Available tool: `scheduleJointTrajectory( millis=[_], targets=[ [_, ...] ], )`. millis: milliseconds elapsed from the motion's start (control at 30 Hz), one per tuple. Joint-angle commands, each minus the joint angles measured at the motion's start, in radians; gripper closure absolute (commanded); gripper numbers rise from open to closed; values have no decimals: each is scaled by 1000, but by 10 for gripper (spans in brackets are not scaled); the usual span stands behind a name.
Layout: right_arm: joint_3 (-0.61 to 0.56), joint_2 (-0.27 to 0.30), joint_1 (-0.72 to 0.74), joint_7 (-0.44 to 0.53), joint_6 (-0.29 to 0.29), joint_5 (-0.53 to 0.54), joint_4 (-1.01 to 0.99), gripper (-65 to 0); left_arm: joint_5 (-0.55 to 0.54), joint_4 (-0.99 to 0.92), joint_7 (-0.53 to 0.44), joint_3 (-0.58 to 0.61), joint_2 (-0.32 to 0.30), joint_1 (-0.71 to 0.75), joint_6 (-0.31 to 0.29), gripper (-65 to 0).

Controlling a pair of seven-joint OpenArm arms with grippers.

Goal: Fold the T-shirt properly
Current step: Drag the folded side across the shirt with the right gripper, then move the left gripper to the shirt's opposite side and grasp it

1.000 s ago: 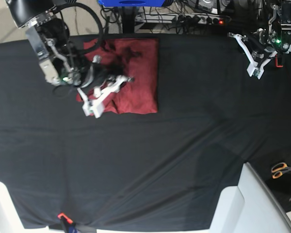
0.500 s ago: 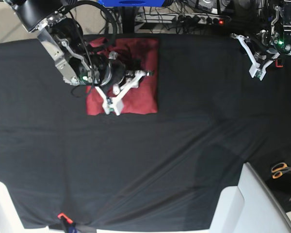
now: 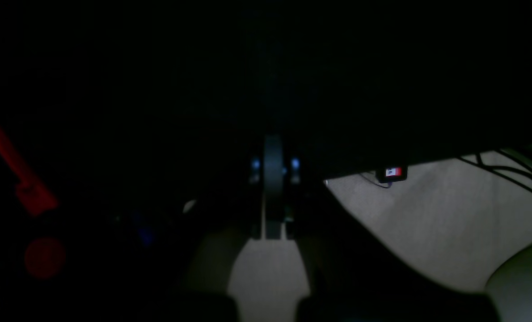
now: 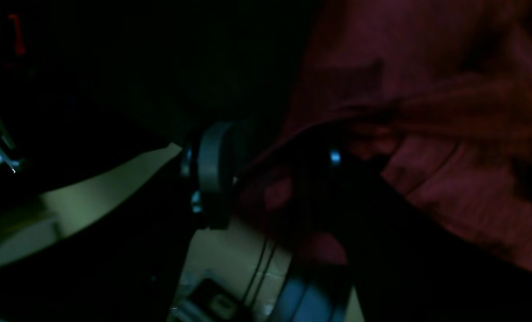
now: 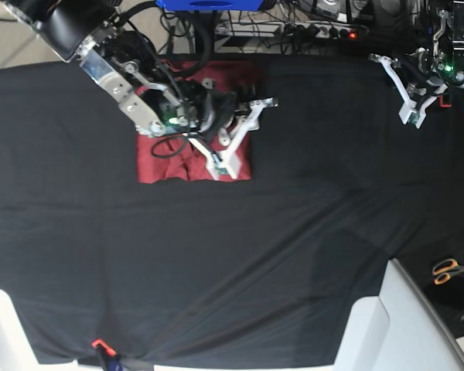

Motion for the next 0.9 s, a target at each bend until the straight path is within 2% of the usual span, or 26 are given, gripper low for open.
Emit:
scheduleJointTrajectory(
  millis=[0, 200, 267, 367, 433, 533, 567, 667, 733, 767, 867],
  targets=[
    [-24, -6, 30, -3, -1, 9, 16, -249, -4, 10, -7, -9, -18, -2, 4, 0],
    [-119, -1, 109, -56, -8, 9, 34, -245, -4, 12, -7, -9, -18, -2, 4, 0],
    [-103, 31, 107, -53, -60, 3, 105, -243, -4, 10, -7, -9, -18, -2, 4, 0],
    [-32, 113, 60, -29, -211, -31, 299, -243, -4, 10, -8, -9, -18, -2, 4, 0],
    [45, 156, -9, 17, -278, -62, 387, -243, -4, 10, -10, -9, -18, -2, 4, 0],
    [163, 182, -120, 96, -283, -77, 404, -231, -4, 10, -57, -9, -18, 1, 4, 0],
    [207, 182, -164, 122, -281, -83, 398, -198, -4, 10, -70, -9, -18, 3, 4, 0],
    [313, 182, -267, 192, -278, -83, 390, 0, -4, 10, -73, -9, -18, 3, 4, 0],
    [344, 182, -301, 220, -274, -83, 373, -26, -4, 9, -73, -9, -18, 3, 4, 0],
    [347, 182, -303, 223, -255, -83, 355, -18, -4, 9, -73, -9, -18, 1, 4, 0],
    [352, 175, -303, 226, -166, -77, 276, -5, -4, 9, -73, -9, -18, 0, 4, 0]
  ],
)
